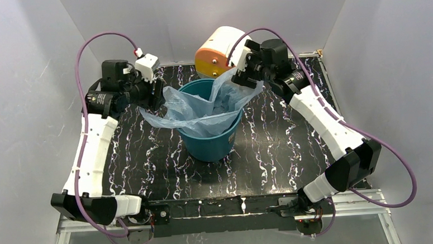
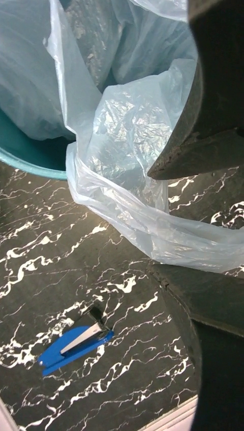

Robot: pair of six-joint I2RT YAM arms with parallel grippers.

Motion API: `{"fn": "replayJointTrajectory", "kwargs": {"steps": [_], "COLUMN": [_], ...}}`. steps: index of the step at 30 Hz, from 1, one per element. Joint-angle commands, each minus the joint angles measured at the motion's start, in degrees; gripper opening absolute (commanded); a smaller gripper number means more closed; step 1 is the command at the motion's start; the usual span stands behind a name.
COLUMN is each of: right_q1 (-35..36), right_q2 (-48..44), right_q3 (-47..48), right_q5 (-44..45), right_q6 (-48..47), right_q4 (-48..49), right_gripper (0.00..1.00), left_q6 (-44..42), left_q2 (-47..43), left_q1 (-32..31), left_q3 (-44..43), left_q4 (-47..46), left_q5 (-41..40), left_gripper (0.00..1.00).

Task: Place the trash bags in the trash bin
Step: Place the trash bag in the trash bin.

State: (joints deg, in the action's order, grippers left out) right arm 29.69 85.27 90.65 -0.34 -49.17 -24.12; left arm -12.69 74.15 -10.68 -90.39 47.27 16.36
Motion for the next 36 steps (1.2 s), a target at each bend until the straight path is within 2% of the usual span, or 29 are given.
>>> {"fn": "replayJointTrajectory", "kwargs": {"steps": [1,5,9,10,11,13,14,18,20,23,28,33,36], "right_q1": [0.31,1.01,1.51,1.44,1.48,1.37,1.13,-0.97,-3.90,-6.69,-7.12,-7.10,-7.11], "right_q2": [0.22,2.30,3.05,2.80,2.43,1.88,1.70,1.45,1.81,2.10,3.06,4.57,4.98], "right_q3": [3.85,6.71,8.78,8.91,8.60,8.04,7.55,5.54,5.80,5.31,4.33,3.42,2.98], "right_q5": [-3.48,-3.04,-1.88,-2.10,-1.90,-0.45,-0.08,4.38,4.66,2.55,-2.91,-4.43,-7.07], "right_q6": [0.46,1.17,6.04,7.68,8.69,11.93,13.40,22.05,26.29,30.26,33.71,36.19,37.21], "right_q4": [0.91,-0.66,-0.65,-0.52,-0.42,-0.34,-0.66,-0.83,-2.26,-4.50,-9.93,-12.10,-12.40], "right_gripper": [0.94,0.89,0.65,0.58,0.47,0.30,0.25,0.03,0.00,0.01,0.05,0.06,0.13], "left_q6": [-3.78,-1.46,2.24,3.01,3.88,7.10,8.13,10.09,11.06,12.26,16.86,17.16,16.87], "left_q2": [-1.51,-1.46,-1.72,-2.18,-2.70,-3.48,-3.63,-3.49,-3.44,-2.95,-1.20,0.03,-0.10], "left_q1": [0.22,0.22,0.22,0.22,0.22,0.22,0.26,0.22,0.24,0.30,0.56,0.77,1.07], "left_q3": [-1.01,1.13,2.89,3.82,4.93,6.75,7.26,7.94,8.18,8.77,9.55,11.33,13.47], "left_q4": [1.35,-1.68,-5.03,-6.16,-7.64,-10.00,-10.48,-11.63,-12.12,-13.01,-15.26,-15.09,-15.46], "left_q5": [3.83,0.88,-3.09,-3.46,-4.21,-9.54,-11.35,-11.75,-12.04,-13.15,-11.66,-12.09,-14.75], "left_gripper": [0.55,0.46,0.33,0.30,0.25,0.05,0.00,0.00,0.00,0.00,0.00,0.00,0.00]}}
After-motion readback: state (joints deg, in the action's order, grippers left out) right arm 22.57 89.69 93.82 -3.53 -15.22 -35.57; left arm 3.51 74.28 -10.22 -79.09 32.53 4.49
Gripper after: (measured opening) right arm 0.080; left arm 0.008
